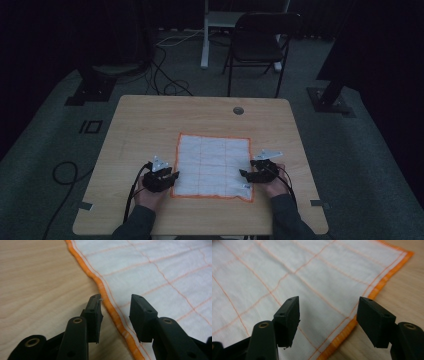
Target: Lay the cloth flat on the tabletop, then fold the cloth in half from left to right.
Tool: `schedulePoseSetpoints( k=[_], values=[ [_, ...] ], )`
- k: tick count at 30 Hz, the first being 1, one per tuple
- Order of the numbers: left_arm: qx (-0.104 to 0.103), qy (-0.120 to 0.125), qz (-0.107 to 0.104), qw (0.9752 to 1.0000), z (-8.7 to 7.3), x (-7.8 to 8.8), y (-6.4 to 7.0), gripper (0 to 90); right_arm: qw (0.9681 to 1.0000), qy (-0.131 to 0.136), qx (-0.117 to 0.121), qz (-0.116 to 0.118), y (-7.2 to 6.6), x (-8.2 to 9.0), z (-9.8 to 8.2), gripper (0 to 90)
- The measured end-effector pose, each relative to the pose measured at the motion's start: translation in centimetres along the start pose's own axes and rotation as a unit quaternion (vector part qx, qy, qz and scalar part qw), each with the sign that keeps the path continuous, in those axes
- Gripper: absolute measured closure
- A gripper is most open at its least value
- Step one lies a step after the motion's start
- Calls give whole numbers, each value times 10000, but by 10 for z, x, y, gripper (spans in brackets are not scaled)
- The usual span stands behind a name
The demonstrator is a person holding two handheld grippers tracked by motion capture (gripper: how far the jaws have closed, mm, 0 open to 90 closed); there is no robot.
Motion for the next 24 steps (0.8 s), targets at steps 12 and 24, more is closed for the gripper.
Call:
schedulePoseSetpoints(
  k=[12, 24],
  values=[
    [409, 48, -13, 9992, 25, -8, -21, 573, 9991, 277, -264, -195, 5, 4, 0, 376],
    [662, -261, -81, 9974, 26, -33, -20, 579, 9992, 233, -229, -218, 4, 2, -1, 378]
  ],
)
Point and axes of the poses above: each handheld gripper's, and its own axes: x roughly backward along the jaws, z roughly out of its top, y roughly to its right, the point moved 2 cm from there along -x, roughly forward along the jaws, and after that the axes turned 7 degrees about -x, right-handed, at the moved point
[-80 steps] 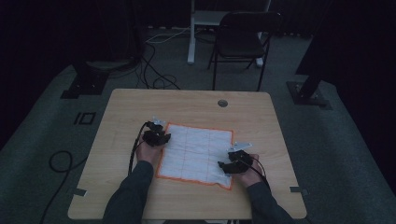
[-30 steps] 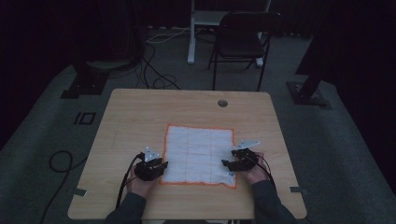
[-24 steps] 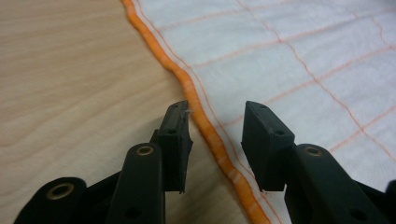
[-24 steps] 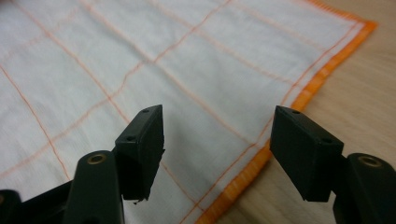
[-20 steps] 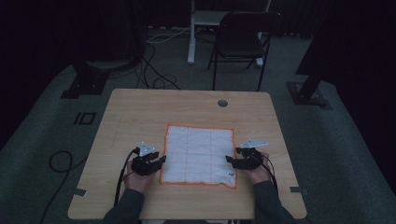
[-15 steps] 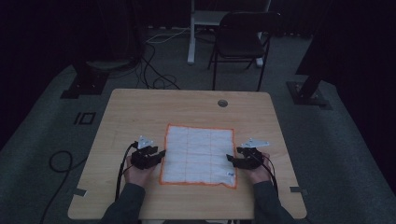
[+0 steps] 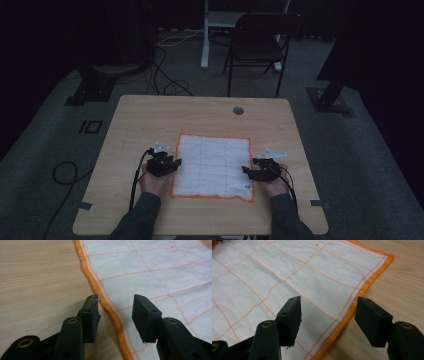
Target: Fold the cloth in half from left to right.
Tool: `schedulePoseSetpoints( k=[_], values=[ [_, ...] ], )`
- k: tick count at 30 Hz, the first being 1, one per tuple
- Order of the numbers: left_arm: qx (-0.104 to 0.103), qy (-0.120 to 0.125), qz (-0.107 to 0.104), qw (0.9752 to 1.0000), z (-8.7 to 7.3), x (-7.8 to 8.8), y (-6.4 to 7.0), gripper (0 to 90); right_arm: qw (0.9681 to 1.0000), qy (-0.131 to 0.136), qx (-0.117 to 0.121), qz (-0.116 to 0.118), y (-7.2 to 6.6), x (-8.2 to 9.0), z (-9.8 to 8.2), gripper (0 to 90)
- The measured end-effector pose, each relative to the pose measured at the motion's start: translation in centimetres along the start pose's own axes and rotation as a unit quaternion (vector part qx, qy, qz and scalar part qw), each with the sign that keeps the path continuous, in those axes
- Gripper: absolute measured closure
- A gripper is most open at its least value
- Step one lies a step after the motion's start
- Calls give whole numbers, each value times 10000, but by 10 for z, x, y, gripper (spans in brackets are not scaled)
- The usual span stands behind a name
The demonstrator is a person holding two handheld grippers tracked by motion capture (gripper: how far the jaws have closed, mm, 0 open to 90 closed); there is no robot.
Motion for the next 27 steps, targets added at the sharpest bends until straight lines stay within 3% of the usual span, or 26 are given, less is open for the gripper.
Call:
schedulePoseSetpoints(
  k=[5, 12, 18, 27],
  values=[
    [52, -9, 42, 10000, -1, -4, 4, 629, 10000, -1, 35, -13, 0, 0, -1, 378],
    [-14, -27, 3, 10000, -4, -3, 2, 874, 10000, 1, 38, -5, -1, 0, -1, 378],
    [-99, -53, 46, 9999, -8, 2, -3, 893, 10000, 0, 42, -20, -1, 0, -1, 379],
    [37, -57, 244, 9997, -16, 16, -22, 895, 10000, 10, 15, -26, 0, 0, -2, 379]
  ],
)
Point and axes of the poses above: each handheld gripper's, and its own axes: x roughly backward along the jaws, z roughly out of its top, y roughly to its right, the point moved 2 cm from there along -x, roughly forward along the jaws, and after that the axes turned 7 degrees about -x, right-handed, at the moved point
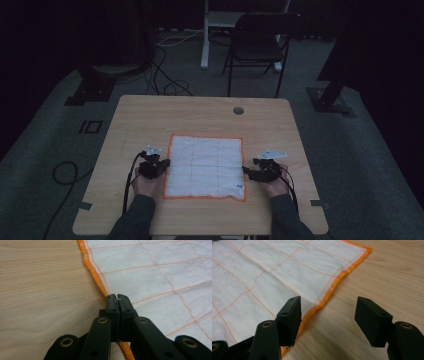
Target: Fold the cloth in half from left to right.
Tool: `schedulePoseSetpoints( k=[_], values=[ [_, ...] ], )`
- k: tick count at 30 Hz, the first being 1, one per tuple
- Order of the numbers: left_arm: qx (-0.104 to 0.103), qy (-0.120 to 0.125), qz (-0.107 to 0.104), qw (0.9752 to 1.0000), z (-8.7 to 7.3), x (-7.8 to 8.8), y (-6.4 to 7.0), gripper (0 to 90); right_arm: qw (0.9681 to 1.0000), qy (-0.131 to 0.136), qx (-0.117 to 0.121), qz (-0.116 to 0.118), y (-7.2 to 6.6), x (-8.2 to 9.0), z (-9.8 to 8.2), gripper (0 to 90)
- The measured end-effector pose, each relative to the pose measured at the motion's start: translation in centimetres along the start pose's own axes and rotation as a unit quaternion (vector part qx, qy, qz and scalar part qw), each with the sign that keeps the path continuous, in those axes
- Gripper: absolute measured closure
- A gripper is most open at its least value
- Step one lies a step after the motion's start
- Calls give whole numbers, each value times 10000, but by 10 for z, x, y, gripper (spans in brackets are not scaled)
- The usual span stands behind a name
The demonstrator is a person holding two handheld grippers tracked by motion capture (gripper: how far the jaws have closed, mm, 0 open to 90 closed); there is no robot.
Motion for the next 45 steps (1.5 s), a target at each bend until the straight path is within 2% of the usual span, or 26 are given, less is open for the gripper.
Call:
schedulePoseSetpoints(
  k=[2, 5, 8, 11, 18, 20, 21, 31, 35, 45],
  values=[
    [62, 12, -27, 10000, 0, 1, -2, 895, 10000, -5, 1, -7, 0, 0, 0, 379],
    [103, 187, -228, 9995, 3, 5, 1, 895, 10000, -2, 4, -3, 0, 0, 0, 380],
    [-49, 377, -470, 9982, 11, 10, 10, 894, 10000, -15, 19, -2, 0, -1, 0, 381],
    [-184, 545, -719, 9958, 21, 11, 20, 895, 10000, -32, 23, 5, -1, -2, 0, 380],
    [-518, 555, -1161, 9903, 45, 5, 47, 896, 10000, -52, 37, 13, -2, -2, -1, 381],
    [-547, 555, -1184, 9899, 47, 5, 49, 896, 10000, -48, 30, 15, -1, -2, -1, 381],
    [-633, 546, -1272, 9883, 53, 2, 57, 896, 10000, -42, 26, 15, -1, -2, -1, 381],
    [-873, 523, -1578, 9822, 69, -13, 89, 897, 10000, -58, 50, 17, -2, -3, -2, 381],
    [-944, 482, -1632, 9809, 73, -20, 100, 897, 10000, -54, 37, 20, -1, -3, -2, 381],
    [-1010, 476, -1717, 9788, 83, -29, 112, 897, 9999, -92, 44, 40, -3, -4, -3, 381]
  ],
)
Point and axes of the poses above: each handheld gripper's, and its own axes: x roughly backward along the jaws, z roughly out of its top, y roughly to its right, the point moved 2 cm from there along -x, roughly forward along the jaws, and after that the axes turned 7 degrees about -x, right-handed, at the moved point
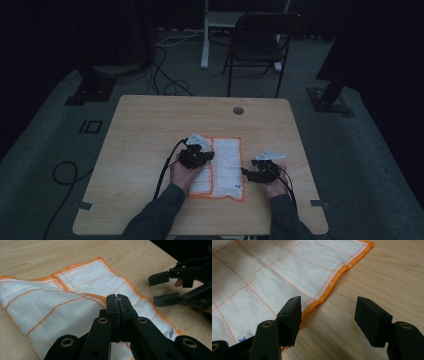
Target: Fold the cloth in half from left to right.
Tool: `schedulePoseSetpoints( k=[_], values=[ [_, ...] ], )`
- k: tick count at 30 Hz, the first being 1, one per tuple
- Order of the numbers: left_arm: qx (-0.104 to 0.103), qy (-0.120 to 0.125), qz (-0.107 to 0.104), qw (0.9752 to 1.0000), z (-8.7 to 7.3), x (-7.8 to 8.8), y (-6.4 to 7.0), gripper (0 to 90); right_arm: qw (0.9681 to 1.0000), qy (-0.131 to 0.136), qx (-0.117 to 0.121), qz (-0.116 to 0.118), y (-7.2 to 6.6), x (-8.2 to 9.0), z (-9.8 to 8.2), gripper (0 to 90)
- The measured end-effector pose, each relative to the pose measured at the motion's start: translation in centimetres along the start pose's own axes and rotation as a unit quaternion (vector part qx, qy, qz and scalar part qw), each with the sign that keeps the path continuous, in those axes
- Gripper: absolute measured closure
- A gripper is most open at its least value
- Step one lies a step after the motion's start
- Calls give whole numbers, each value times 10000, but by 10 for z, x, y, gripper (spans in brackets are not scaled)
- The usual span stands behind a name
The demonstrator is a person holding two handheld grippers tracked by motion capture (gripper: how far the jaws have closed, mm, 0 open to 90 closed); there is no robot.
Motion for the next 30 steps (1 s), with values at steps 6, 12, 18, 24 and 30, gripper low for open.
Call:
schedulePoseSetpoints(
  k=[6, 12, 18, 24, 30],
  values=[
    [-60, -43, -61, 10000, 4, -6, 5, 897, 10000, -11, -7, -2, -1, 0, 0, 381],
    [-157, -43, -130, 9998, 9, -12, 13, 897, 10000, -12, 4, -17, 0, -1, -1, 381],
    [-221, -34, -227, 9995, 15, -19, 20, 897, 10000, 14, -2, -18, 0, 0, -1, 386],
    [-290, 30, -343, 9990, 24, -23, 30, 897, 10000, 9, 21, -16, 0, 0, -1, 387],
    [-282, 131, -421, 9986, 35, -27, 35, 897, 10000, 10, 7, -6, -1, 0, -1, 386]
  ],
)
Point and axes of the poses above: each handheld gripper's, and its own axes: x roughly backward along the jaws, z roughly out of its top, y roughly to its right, the point moved 2 cm from there along -x, roughly forward along the jaws, and after that the axes turned 7 degrees about -x, right-handed, at the moved point
